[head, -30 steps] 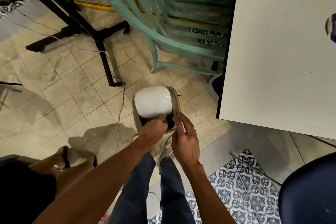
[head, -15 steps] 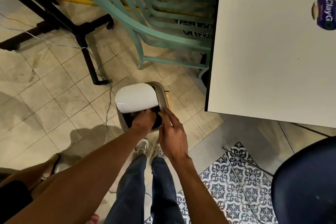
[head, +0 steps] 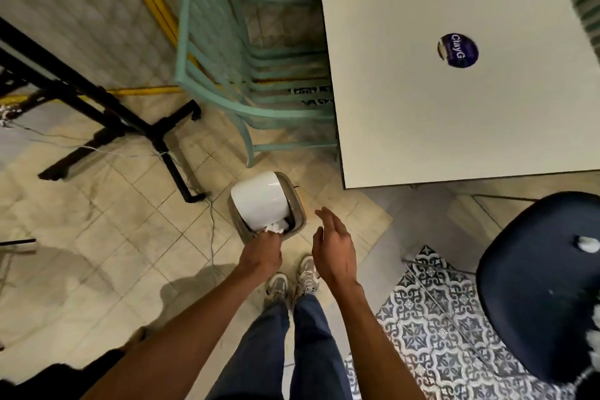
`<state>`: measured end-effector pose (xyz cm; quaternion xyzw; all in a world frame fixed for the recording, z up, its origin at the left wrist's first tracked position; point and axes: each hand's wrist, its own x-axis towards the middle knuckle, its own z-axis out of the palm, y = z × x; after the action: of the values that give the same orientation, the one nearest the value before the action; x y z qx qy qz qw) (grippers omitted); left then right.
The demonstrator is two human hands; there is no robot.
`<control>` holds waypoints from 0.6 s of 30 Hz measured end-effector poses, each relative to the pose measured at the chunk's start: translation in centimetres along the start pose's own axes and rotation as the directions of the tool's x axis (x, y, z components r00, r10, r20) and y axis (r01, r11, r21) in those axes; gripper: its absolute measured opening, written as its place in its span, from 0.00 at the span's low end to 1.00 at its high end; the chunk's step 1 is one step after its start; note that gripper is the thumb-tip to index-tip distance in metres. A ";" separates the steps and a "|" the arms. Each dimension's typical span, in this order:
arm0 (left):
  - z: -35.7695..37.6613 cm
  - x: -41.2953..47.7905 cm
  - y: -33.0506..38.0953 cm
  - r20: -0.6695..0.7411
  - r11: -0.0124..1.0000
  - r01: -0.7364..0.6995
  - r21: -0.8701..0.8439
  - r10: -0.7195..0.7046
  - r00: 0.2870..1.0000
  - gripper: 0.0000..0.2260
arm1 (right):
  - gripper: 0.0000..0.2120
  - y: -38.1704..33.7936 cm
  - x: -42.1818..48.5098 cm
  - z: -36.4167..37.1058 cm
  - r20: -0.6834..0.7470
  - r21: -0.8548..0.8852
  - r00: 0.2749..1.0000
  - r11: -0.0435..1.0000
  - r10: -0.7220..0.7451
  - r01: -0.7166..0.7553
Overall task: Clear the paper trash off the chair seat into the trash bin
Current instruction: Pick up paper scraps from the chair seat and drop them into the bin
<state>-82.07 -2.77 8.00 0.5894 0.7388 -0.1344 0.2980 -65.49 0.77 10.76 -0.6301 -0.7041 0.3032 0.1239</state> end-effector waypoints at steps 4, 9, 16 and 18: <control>-2.1 -4.3 1.4 -0.140 0.992 -0.121 -0.022 0.116 0.983 0.15 | 0.19 0.5 -3.8 -4.1 -0.116 0.023 0.991 0.998 0.068 -0.066; -4.3 -7.6 4.8 -0.250 0.940 -0.335 0.061 0.339 0.907 0.23 | 0.18 3.0 -9.1 -8.7 -0.236 0.046 0.960 0.988 0.153 -0.146; -5.6 -9.7 13.3 -0.296 0.841 -0.509 0.183 0.541 0.787 0.23 | 0.17 9.2 -15.9 -13.6 -0.361 0.018 0.906 0.973 0.222 -0.231; -5.0 -10.0 16.9 -0.297 0.803 -0.562 0.196 0.595 0.747 0.23 | 0.17 11.8 -17.7 -15.3 -0.391 0.031 0.881 0.960 0.268 -0.278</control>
<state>-66.17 -3.33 20.51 0.8167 0.5525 0.0351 0.1629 -44.27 -11.89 19.54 -0.7722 -0.5733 0.1764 0.2096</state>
